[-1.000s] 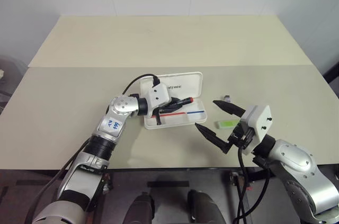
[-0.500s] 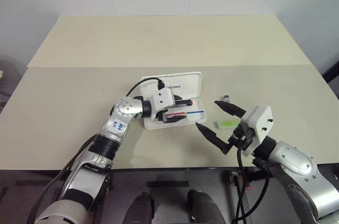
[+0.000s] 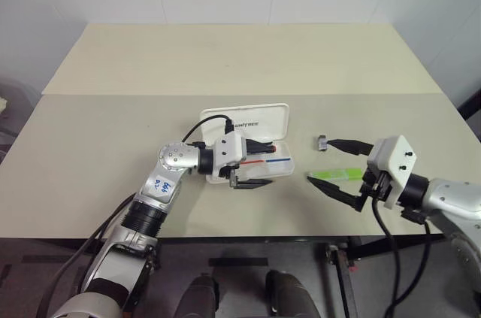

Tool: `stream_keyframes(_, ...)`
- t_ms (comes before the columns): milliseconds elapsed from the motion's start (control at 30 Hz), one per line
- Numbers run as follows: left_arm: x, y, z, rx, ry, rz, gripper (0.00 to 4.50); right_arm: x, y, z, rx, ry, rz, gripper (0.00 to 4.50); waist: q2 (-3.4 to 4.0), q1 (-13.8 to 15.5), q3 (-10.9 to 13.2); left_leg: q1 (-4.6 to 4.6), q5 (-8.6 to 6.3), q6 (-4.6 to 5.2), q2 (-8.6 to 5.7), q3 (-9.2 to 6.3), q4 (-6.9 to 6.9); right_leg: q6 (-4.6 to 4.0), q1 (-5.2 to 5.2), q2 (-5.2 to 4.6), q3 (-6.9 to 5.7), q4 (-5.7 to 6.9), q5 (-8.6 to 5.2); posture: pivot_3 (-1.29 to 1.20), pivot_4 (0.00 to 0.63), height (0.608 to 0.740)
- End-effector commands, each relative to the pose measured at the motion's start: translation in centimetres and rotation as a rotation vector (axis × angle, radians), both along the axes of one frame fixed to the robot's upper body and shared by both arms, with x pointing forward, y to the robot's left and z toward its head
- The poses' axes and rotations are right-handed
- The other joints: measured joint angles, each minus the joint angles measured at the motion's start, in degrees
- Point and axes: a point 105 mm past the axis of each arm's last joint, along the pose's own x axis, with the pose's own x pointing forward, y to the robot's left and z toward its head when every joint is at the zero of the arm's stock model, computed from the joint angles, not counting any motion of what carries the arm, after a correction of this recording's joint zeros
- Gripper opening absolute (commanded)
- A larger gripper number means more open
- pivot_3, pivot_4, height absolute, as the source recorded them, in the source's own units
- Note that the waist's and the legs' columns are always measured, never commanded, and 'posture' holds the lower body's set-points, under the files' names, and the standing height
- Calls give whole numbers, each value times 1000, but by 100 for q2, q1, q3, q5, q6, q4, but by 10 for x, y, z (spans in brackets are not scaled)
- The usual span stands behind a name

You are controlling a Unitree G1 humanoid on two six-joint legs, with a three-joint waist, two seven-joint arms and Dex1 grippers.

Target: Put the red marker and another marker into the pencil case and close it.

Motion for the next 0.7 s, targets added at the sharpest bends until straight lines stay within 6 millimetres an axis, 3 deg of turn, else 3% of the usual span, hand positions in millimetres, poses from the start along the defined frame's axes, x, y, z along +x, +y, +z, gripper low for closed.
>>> stream_keyframes(33, -6, 9, 15, -49, -36, -27, 4246, 3, -19, 3, -86, 29, 62, 4500, 0, -4, 0, 0, 0, 0, 0, 3, 1, 0, 0, 0, 1, 1, 0, 0, 150, 740)
stream_keyframes(200, -14, 26, 22, -50, -34, -51, 4246, 13, -38, -6, -170, 100, 104, 4500, -3, -12, 7, 2, 0, 0, 6, 11, 0, 0, -3, 2, 6, 2, 0, 0, 150, 740)
stream_keyframes(400, -13, 71, 35, 13, -40, 13, 4246, 39, -61, -24, -275, 157, 124, 4500, 3, -37, 17, 8, -1, 0, 11, 20, 0, -1, -6, 4, 12, 5, 0, 0, 150, 740)
stream_keyframes(700, -15, 118, 40, 102, -18, 116, 4246, 63, -74, -42, -361, 215, 163, 4500, 12, -30, 24, 5, -2, 1, 13, 28, -7, -2, -11, -8, 14, -2, -1, 0, 150, 740)
